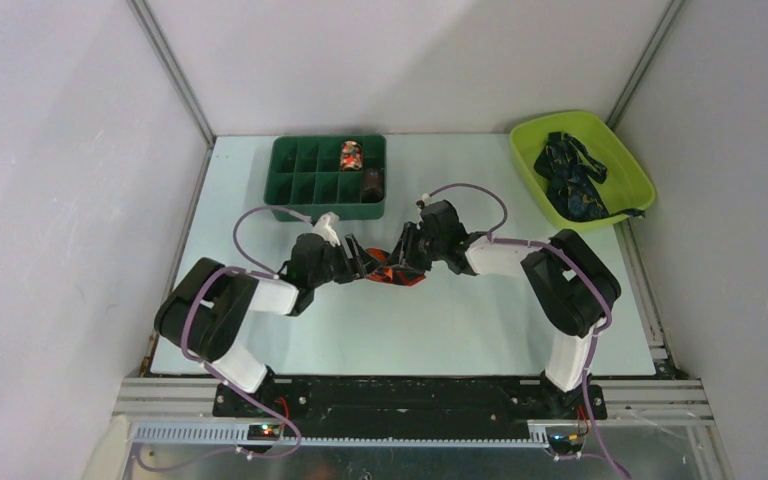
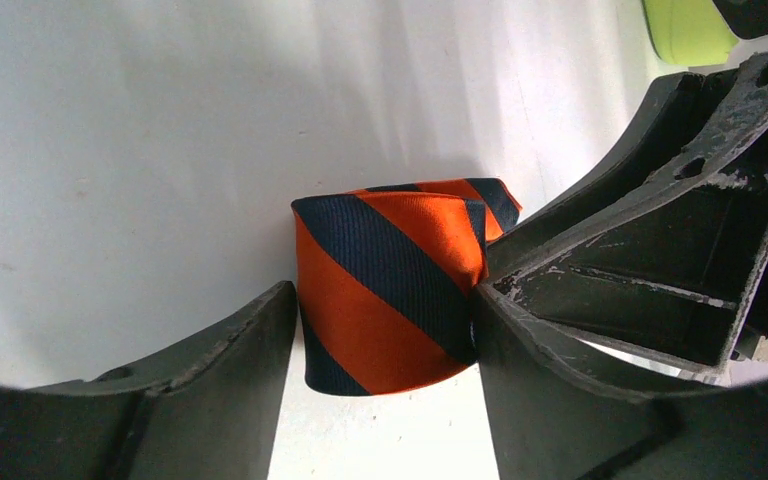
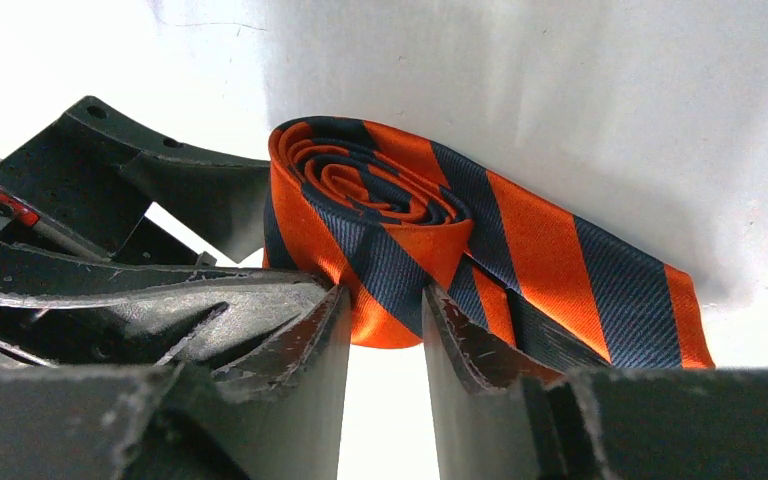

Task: Roll the ties
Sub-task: Roll the tie at the center of the board.

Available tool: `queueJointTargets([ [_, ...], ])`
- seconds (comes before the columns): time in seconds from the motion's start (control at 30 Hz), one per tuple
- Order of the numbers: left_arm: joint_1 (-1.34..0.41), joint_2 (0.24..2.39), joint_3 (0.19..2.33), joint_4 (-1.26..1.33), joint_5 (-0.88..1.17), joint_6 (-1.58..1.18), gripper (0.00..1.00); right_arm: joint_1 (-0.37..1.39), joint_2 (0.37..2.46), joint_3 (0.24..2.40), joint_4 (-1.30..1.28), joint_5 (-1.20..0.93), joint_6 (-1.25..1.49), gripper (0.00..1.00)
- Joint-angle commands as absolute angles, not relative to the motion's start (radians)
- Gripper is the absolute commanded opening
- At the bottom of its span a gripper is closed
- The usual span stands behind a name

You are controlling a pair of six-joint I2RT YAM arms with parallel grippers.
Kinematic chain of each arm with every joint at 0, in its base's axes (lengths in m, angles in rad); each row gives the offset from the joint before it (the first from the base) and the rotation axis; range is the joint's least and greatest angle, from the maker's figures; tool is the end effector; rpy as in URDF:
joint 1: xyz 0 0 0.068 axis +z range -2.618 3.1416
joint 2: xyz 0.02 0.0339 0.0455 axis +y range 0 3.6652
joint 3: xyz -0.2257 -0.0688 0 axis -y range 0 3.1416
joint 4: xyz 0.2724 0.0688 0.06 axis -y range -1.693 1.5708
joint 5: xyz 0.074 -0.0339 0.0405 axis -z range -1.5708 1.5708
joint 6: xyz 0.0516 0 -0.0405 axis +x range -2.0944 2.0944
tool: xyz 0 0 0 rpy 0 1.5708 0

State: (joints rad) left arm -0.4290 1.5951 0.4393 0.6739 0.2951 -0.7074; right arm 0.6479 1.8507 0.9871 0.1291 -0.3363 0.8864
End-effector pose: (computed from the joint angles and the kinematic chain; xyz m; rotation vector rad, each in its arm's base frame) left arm 0.2662 -0.1382 0.0569 -0.1080 2.1830 -0.9820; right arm 0.3055 0.2526 0.0801 0.1121 2.5478 1.0951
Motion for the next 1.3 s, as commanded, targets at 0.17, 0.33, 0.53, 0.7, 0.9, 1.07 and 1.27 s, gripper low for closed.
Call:
queueJointTargets([
  [0.17, -0.44, 1.581, 0.462, 0.674, 0.285, -0.704, 0.64, 0.637, 1.838, 1.009, 0.084, -0.274, 0.847, 0.35],
  [0.33, -0.439, 1.56, 0.468, 0.632, 0.254, -0.703, 0.63, 0.628, 1.761, 1.009, 0.042, -0.242, 0.814, 0.4],
  [0.53, -0.44, 1.535, 0.508, 0.545, 0.218, -0.691, 0.63, 0.612, 1.671, 1.009, -0.059, -0.152, 0.751, 0.45],
  [0.7, -0.45, 1.499, 0.578, 0.357, 0.136, -0.641, 0.62, 0.572, 1.666, 0.985, -0.071, -0.131, 0.74, 0.43],
  [0.9, -0.488, 1.485, 0.679, 0.156, 0.035, -0.563, 0.6, 0.531, 1.651, 0.931, -0.041, -0.153, 0.75, 0.42],
  [1.07, -0.525, 1.498, 0.732, 0.066, -0.033, -0.527, 0.59, 0.512, 1.635, 0.904, -0.035, -0.154, 0.749, 0.42],
  [1.27, -0.579, 1.53, 0.825, -0.089, -0.146, -0.474, 0.58, 0.497, 1.617, 0.875, -0.026, -0.151, 0.75, 0.41],
])
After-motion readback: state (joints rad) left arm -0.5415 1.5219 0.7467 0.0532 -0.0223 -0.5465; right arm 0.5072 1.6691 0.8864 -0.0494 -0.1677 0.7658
